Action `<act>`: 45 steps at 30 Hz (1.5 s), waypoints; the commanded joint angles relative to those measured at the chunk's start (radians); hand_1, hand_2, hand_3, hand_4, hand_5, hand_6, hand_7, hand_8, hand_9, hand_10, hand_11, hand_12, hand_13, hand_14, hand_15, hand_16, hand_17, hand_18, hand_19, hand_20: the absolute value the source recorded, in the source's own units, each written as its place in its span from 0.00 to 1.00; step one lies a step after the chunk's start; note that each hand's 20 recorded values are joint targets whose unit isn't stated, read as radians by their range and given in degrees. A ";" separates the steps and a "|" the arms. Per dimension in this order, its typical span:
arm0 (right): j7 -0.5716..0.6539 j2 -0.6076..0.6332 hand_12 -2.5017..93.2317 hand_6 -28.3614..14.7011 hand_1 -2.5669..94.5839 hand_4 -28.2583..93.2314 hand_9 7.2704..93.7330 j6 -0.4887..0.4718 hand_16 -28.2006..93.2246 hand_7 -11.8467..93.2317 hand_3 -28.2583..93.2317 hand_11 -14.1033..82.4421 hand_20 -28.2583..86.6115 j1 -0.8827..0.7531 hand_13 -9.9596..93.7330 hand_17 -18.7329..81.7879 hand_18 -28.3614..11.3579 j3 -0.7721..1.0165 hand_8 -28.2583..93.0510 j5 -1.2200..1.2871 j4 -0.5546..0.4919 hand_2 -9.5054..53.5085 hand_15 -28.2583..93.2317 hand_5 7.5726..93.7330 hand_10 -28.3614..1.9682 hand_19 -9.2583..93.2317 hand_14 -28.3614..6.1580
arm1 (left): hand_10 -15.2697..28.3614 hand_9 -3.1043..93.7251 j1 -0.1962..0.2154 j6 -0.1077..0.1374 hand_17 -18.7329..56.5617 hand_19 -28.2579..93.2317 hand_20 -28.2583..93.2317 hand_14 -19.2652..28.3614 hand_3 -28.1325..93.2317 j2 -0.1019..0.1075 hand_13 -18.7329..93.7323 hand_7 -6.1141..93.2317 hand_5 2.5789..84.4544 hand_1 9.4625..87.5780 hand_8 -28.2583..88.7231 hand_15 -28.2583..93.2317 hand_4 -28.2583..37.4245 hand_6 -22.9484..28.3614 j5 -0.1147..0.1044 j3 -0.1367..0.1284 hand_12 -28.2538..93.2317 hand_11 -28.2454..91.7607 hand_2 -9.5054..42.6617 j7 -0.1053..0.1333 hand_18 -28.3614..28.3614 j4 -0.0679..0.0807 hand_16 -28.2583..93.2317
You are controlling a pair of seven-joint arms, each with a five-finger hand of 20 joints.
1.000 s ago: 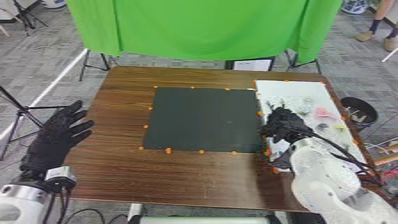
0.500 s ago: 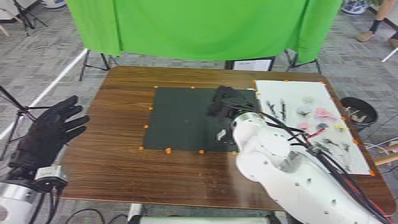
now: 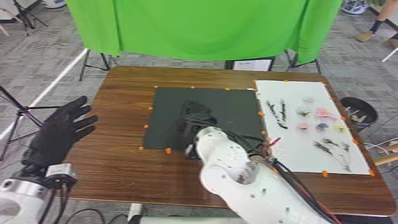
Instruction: Arrange flowers
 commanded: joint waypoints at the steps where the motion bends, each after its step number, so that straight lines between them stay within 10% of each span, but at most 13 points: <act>1: 0.001 -0.059 0.51 0.62 0.36 0.17 0.90 0.021 0.57 0.63 0.99 0.83 0.90 -0.020 0.85 0.67 0.15 -0.040 0.50 -0.040 0.067 0.00 0.96 0.78 0.61 1.00 0.55 | 0.60 0.23 -0.054 -0.024 0.12 0.55 0.31 0.72 0.79 0.028 0.31 0.28 0.27 0.23 0.14 0.50 0.03 0.50 -0.004 0.037 0.38 0.42 0.02 -0.023 0.89 0.020 0.24; 31: 0.030 -0.122 0.52 0.68 0.37 0.14 0.89 0.071 0.58 0.64 0.96 0.81 0.90 -0.006 0.85 0.67 0.16 -0.079 0.46 -0.072 0.167 0.00 0.95 0.77 0.64 1.00 0.56 | 0.60 0.23 -0.194 -0.069 0.12 0.55 0.31 0.72 0.79 0.066 0.31 0.28 0.27 0.23 0.14 0.50 0.03 0.50 -0.004 0.141 0.38 0.42 0.02 -0.038 0.89 0.084 0.24; 45: 0.008 -0.128 0.52 0.67 0.32 0.11 0.87 -0.021 0.57 0.62 0.93 0.80 0.89 -0.037 0.84 0.66 0.16 -0.057 0.44 -0.100 0.156 0.00 0.94 0.75 0.62 1.00 0.56 | 0.60 0.23 -0.174 -0.069 0.12 0.55 0.31 0.72 0.80 0.054 0.31 0.27 0.27 0.23 0.14 0.50 0.03 0.50 -0.003 0.137 0.38 0.42 0.01 -0.043 0.89 0.079 0.24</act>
